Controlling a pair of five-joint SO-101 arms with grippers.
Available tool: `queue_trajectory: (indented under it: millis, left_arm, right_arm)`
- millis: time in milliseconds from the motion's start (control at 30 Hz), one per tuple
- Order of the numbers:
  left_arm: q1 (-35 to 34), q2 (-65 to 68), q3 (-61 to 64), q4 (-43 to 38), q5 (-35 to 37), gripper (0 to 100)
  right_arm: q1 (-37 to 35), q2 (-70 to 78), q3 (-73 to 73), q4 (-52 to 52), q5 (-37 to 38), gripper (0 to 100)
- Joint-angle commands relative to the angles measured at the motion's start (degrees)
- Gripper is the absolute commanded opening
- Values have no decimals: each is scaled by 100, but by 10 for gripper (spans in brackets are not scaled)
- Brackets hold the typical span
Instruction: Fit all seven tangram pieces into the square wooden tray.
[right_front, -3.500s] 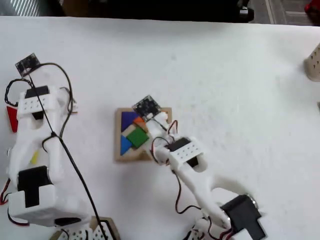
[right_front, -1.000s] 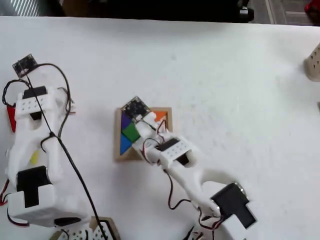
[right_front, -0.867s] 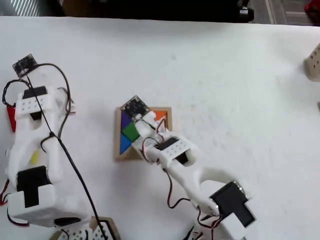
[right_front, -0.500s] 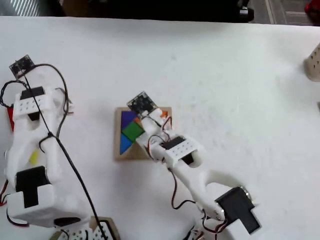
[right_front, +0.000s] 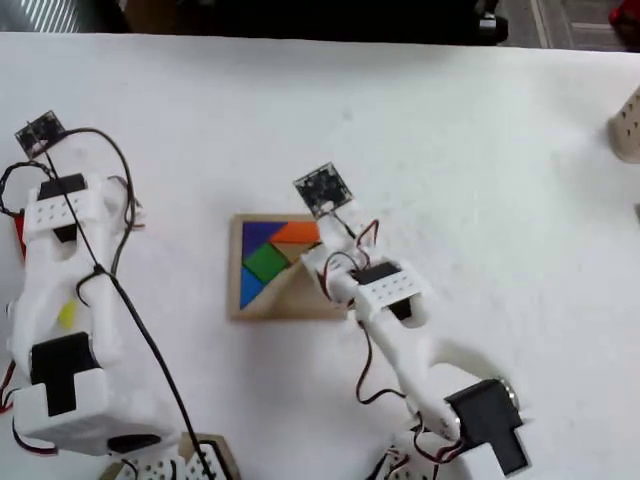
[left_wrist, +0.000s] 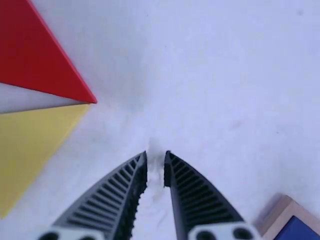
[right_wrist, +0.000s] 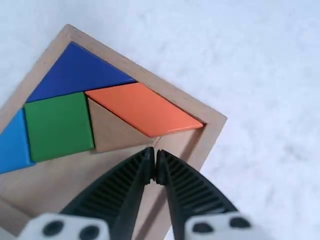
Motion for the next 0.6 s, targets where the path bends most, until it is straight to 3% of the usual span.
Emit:
queue_trajectory:
  millis: [0,200,300,400,567]
  left_arm:
    - [-48,-22,-229,-88,53,80]
    - [-224,-22,-229,-70,-1081,80]
    - [-593,-66,-378,229,-1257,85]
    - [-927,-40,-897,993,-1284,157]
    - [-1218,-31,-1644,2171,-1292,303]
  right_arm:
    - [66,-31,-105,-22,79,20]
    - [189,145,-246,-13,79,19]
    - [207,180,-273,-31,176,20]
    - [303,286,-378,-31,730,17]
    - [330,611,-589,13,774,17]
